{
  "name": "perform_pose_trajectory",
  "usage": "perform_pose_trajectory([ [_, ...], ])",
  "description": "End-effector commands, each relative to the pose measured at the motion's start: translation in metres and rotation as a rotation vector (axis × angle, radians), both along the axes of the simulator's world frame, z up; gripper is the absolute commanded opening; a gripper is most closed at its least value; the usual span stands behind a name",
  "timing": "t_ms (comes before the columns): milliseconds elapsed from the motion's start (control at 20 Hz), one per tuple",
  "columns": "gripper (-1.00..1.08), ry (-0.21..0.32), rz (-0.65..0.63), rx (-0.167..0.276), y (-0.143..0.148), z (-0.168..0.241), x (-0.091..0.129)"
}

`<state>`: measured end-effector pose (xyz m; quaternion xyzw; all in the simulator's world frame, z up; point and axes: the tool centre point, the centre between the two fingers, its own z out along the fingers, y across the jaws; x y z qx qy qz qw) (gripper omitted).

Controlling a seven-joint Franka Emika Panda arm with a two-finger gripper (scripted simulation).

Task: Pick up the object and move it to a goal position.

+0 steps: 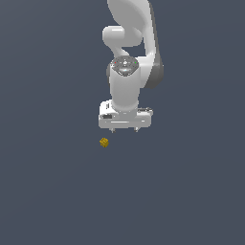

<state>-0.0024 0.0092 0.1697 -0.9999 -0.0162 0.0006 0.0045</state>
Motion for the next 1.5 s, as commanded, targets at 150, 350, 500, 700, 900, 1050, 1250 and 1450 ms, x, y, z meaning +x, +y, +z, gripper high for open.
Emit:
perform_pose_trajectory([
  [150,1.0,0.001,-0.01,-0.001,-0.003,0.002,-0.001],
  [350,1.0,0.004,-0.038,-0.004,-0.012,0.008,-0.005],
  [500,1.0,0.005,-0.038,-0.005,-0.013,0.012,-0.007],
  [700,1.0,0.005,-0.04,-0.005,-0.013,0.011,-0.006],
  [900,1.0,0.005,-0.077,-0.003,-0.019,0.004,-0.006],
  [1050,1.0,0.005,-0.126,0.0,-0.026,-0.005,-0.005],
  [1250,1.0,0.006,-0.221,0.003,-0.041,-0.023,-0.005],
  [1450,1.0,0.006,-0.351,0.003,-0.062,-0.047,-0.007],
])
